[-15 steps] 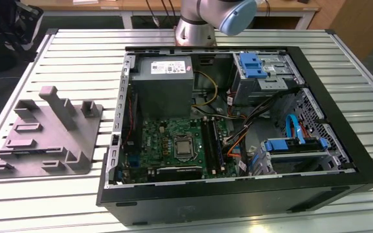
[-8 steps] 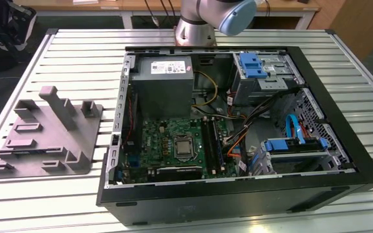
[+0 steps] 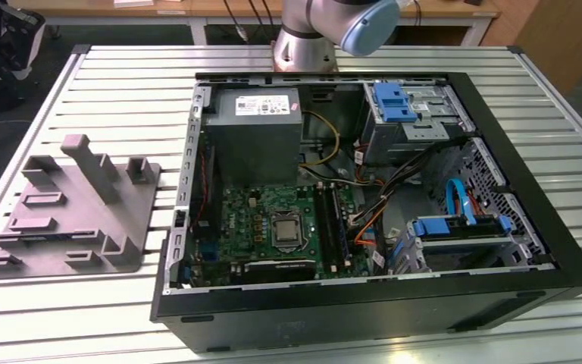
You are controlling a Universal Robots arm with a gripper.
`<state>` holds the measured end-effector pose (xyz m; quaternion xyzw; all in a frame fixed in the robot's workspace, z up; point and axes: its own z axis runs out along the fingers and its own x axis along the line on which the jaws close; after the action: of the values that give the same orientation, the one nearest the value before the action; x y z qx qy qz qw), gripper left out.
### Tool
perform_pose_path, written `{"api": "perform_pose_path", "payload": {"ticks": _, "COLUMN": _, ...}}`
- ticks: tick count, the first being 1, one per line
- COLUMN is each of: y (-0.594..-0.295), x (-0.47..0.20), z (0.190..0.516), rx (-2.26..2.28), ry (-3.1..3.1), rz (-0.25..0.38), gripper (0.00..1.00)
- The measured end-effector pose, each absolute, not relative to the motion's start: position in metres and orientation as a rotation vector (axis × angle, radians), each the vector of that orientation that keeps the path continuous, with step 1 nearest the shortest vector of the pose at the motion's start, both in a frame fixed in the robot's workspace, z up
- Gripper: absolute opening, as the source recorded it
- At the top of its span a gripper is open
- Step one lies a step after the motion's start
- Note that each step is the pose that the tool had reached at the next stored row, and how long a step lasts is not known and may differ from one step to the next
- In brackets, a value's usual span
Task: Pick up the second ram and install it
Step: 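Reach for the second ram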
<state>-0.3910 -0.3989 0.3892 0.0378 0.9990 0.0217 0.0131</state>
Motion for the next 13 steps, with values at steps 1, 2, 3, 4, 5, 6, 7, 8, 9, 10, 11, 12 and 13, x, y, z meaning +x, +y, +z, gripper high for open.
{"api": "perform_pose_path", "payload": {"ticks": 1, "y": -0.399, "x": -0.393, "z": 0.389, "rx": 0.118, "ry": 3.112, "rz": 0.068, "gripper": 0.10}}
{"api": "perform_pose_path", "payload": {"ticks": 2, "y": -0.399, "x": -0.394, "z": 0.389, "rx": 0.118, "ry": 3.112, "rz": 0.068, "gripper": 0.10}}
{"api": "perform_pose_path", "payload": {"ticks": 3, "y": -0.399, "x": -0.395, "z": 0.389, "rx": 0.118, "ry": 3.112, "rz": 0.068, "gripper": 0.10}}
{"api": "perform_pose_path", "payload": {"ticks": 4, "y": -0.399, "x": -0.397, "z": 0.389, "rx": 0.118, "ry": 3.112, "rz": 0.068, "gripper": 0.10}}
{"api": "perform_pose_path", "payload": {"ticks": 5, "y": -0.399, "x": -0.398, "z": 0.389, "rx": 0.118, "ry": 3.112, "rz": 0.068, "gripper": 0.10}}
{"api": "perform_pose_path", "payload": {"ticks": 6, "y": -0.399, "x": -0.400, "z": 0.389, "rx": 0.118, "ry": 3.113, "rz": 0.068, "gripper": 0.10}}
{"api": "perform_pose_path", "payload": {"ticks": 7, "y": -0.399, "x": -0.401, "z": 0.389, "rx": 0.118, "ry": 3.113, "rz": 0.068, "gripper": 0.10}}
{"api": "perform_pose_path", "payload": {"ticks": 8, "y": -0.399, "x": -0.402, "z": 0.388, "rx": 0.118, "ry": 3.112, "rz": 0.068, "gripper": 0.10}}
{"api": "perform_pose_path", "payload": {"ticks": 9, "y": -0.399, "x": -0.404, "z": 0.388, "rx": 0.118, "ry": 3.112, "rz": 0.068, "gripper": 0.10}}
{"api": "perform_pose_path", "payload": {"ticks": 10, "y": -0.399, "x": -0.405, "z": 0.388, "rx": 0.118, "ry": 3.112, "rz": 0.068, "gripper": 0.10}}
{"api": "perform_pose_path", "payload": {"ticks": 11, "y": -0.399, "x": -0.407, "z": 0.388, "rx": 0.118, "ry": 3.112, "rz": 0.068, "gripper": 0.10}}
{"api": "perform_pose_path", "payload": {"ticks": 12, "y": -0.399, "x": -0.408, "z": 0.388, "rx": 0.118, "ry": 3.112, "rz": 0.068, "gripper": 0.10}}
{"api": "perform_pose_path", "payload": {"ticks": 13, "y": -0.399, "x": -0.410, "z": 0.388, "rx": 0.118, "ry": 3.112, "rz": 0.068, "gripper": 0.10}}
